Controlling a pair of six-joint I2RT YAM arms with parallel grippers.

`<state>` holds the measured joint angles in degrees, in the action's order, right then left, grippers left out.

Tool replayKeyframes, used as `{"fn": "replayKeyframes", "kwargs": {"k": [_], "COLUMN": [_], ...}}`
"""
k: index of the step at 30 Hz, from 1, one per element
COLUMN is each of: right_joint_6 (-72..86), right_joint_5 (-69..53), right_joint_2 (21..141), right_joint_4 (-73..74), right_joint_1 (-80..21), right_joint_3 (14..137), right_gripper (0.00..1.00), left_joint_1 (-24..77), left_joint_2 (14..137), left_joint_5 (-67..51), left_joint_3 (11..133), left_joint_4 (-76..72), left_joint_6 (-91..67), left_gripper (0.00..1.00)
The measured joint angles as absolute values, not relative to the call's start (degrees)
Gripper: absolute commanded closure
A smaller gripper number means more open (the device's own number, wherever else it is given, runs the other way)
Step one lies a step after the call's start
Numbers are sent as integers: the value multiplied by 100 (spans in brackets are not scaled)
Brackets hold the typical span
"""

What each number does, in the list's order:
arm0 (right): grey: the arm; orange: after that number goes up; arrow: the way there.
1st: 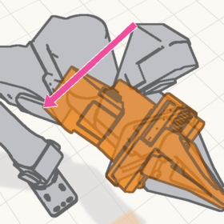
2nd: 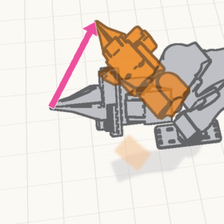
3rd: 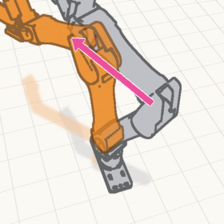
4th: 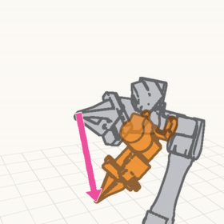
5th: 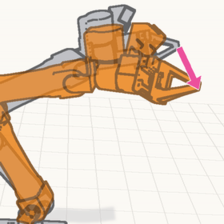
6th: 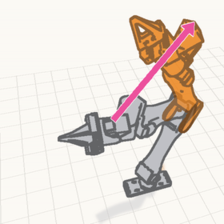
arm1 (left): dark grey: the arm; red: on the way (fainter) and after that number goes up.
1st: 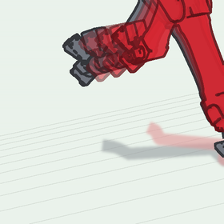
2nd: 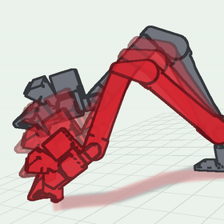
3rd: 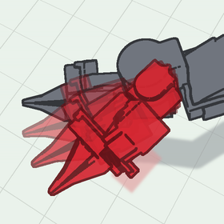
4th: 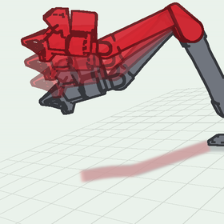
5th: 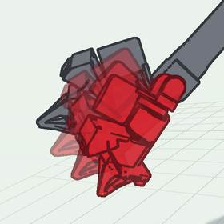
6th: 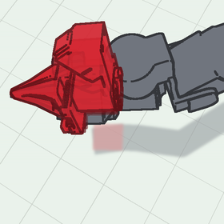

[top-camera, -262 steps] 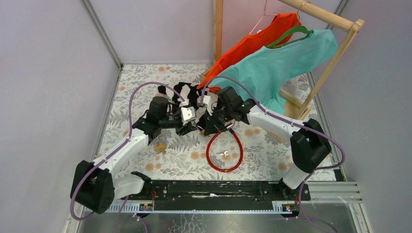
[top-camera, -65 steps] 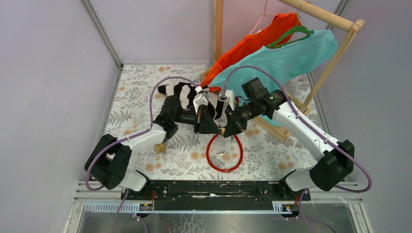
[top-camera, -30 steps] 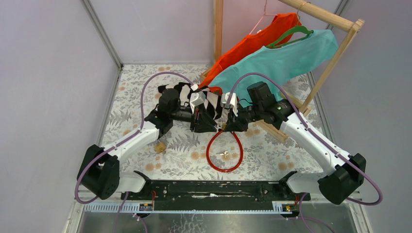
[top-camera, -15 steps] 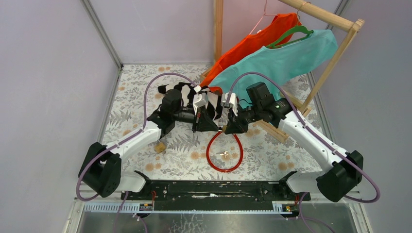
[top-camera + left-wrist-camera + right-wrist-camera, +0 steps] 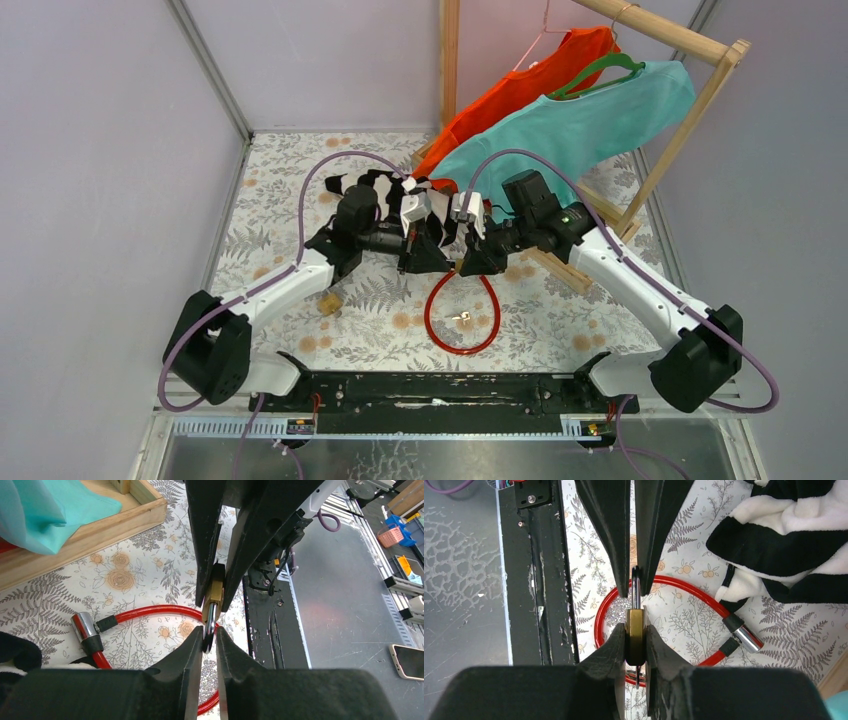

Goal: Lock with the key
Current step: Lock the lock.

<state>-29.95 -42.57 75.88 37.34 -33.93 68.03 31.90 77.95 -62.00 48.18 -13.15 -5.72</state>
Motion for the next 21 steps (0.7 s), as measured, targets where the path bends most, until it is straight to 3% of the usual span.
{"fn": "replayKeyframes", "kwargs": {"k": [4,6,9,11,17,21], "right_joint_6": [-3004,-3006,-3013,-3004,-2871,-2827], "right_joint_5": [-4265,-4270,-4270,-4296,-4250,-4038], "right_joint_2": [7588,7588,7585,7585,7550,7264], "right_joint_4": [3603,3564,3573,3577,3542,3107], "right_joint_1": [-3454,-3461,-3461,-3461,-3444,-3354], "right_joint_3": [6790,6790,6783,6783,6737,6427], "right_gripper": [100,100,100,100,53,40], "left_joint_1": [3273,3295,3295,3295,3273,3168], "left_joint_2": [7839,7861,7887,7889,7881,7802], "left_joint_5": [-6206,-6204,-6213,-6265,-6364,-6442], "left_joint_3": [4882,4915,4915,4915,4915,4910], "left_joint_4": [-1323,-1328,-1328,-1332,-1302,-1275], "left_joint_6": [-591,-613,-639,-596,-370,-373], "left_gripper": [76,81,98,100,100,100]}}
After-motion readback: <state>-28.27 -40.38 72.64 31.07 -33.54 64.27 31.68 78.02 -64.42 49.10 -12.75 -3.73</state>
